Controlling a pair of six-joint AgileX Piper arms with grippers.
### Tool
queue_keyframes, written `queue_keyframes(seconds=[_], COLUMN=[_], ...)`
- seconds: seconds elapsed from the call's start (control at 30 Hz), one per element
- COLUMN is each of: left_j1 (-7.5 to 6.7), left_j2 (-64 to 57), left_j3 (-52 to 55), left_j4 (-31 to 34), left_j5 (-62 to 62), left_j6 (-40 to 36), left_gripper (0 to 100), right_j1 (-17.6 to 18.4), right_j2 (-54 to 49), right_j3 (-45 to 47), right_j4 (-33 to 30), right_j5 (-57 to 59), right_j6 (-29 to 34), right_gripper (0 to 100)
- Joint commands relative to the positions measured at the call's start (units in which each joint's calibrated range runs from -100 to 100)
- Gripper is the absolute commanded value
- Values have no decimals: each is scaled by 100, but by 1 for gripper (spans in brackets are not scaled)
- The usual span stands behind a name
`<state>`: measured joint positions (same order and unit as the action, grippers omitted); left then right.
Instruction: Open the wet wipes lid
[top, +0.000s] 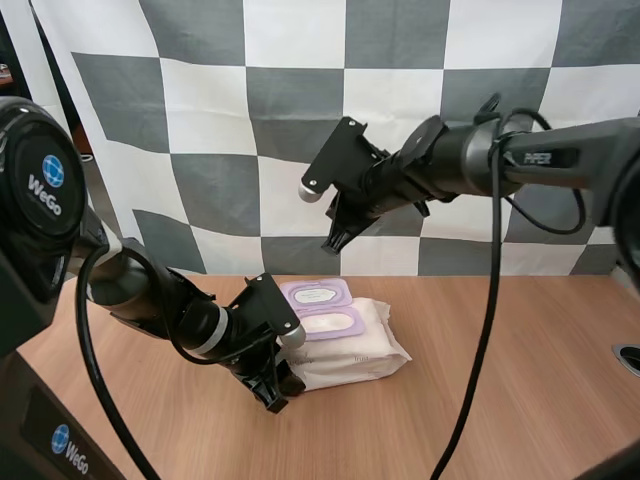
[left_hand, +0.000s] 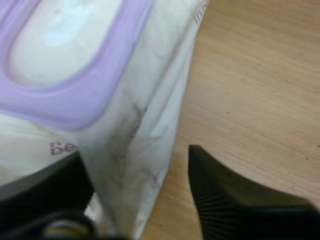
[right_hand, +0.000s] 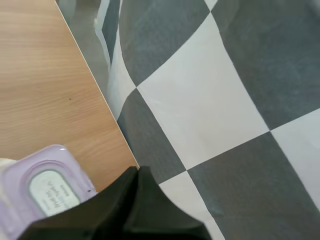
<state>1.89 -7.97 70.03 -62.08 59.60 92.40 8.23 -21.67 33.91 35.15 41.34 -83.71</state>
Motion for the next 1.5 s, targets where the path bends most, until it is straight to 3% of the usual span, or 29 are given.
queue_keyframes(seconds=[0.0, 0.27, 0.53, 0.6, 0.7, 0.73, 0.8, 0.9, 1.03, 1.17, 1.27, 1.33, 1.47], left_j1=[4, 4, 4, 4, 4, 4, 4, 4, 4, -20, -143, -220, -227], left_j2=[-315, -2708, -6624, -7295, -8100, -8330, -8714, -9134, -9203, -9203, -9203, -9203, -9203], left_j3=[-9, -9, -430, -681, -988, -1037, -1022, -957, -638, -5, 712, 1332, 2440], left_j4=[-21, 72, 522, 561, 522, 511, 511, 1065, 1723, 1792, 2038, 2080, 2102], left_j5=[381, 1582, 2014, 2104, 2067, 1903, 1080, -632, -2063, -2131, -2798, -3890, -5646], left_j6=[88, -188, -1036, -1381, -2007, -2213, -2927, -4331, -5466, -5716, -5688, -5688, -5688], left_gripper=[100, 100, 100, 74, 8, 1, 0, 0, 0, 0, 0, 0, 0], right_j1=[0, 0, 0, 0, 0, 0, 0, -123, -335, -372, -374, -374, -380], right_j2=[-1813, -3540, -4638, -4788, -4993, -5070, -5263, -5684, -6371, -6868, -7092, -7153, -7190], right_j3=[-8, -8, -8, -8, 9, 67, 283, 1024, 2425, 3640, 4370, 4715, 5441], right_j4=[-3023, -3081, -2404, -2224, -2177, -2177, -2177, -2177, -2137, -2015, -1911, -1992, -2006], right_j5=[816, 2155, 2471, 2471, 2522, 2522, 2435, 1615, -948, -3196, -4209, -4434, -4456], right_j6=[2957, 3238, 3572, 3758, 4105, 4217, 4328, 4458, 4720, 5004, 5012, 4948, 4939], right_gripper=[0, 0, 0, 0, 0, 0, 0, 0, 0, 0, 0, 0, 0])
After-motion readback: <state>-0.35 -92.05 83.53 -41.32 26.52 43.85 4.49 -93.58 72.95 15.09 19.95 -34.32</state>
